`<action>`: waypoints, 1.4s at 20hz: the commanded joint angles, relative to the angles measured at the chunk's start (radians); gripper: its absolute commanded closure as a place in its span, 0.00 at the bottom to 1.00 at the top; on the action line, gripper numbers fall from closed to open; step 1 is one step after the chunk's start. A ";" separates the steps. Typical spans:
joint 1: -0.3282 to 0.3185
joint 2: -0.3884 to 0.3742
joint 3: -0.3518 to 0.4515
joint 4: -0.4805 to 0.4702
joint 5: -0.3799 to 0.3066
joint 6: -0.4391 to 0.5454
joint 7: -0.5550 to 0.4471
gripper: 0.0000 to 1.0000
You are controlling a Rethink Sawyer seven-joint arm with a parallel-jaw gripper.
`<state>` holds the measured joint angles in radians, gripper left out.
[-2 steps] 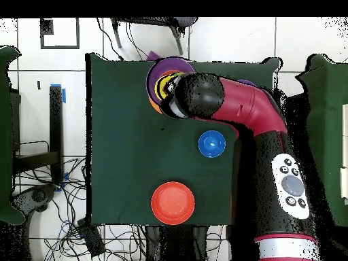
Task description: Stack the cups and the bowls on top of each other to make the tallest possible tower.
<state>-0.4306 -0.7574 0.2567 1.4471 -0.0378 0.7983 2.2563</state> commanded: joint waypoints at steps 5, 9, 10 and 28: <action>-0.019 0.052 0.018 -0.018 -0.044 0.049 -0.058 1.00; -0.022 0.054 0.020 -0.016 -0.045 0.046 -0.061 1.00; -0.023 0.055 0.020 -0.016 -0.046 0.045 -0.062 1.00; -0.032 0.065 0.029 -0.025 -0.055 0.031 -0.081 1.00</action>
<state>-0.4496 -0.7569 0.2568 1.4467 -0.0384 0.7983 2.2563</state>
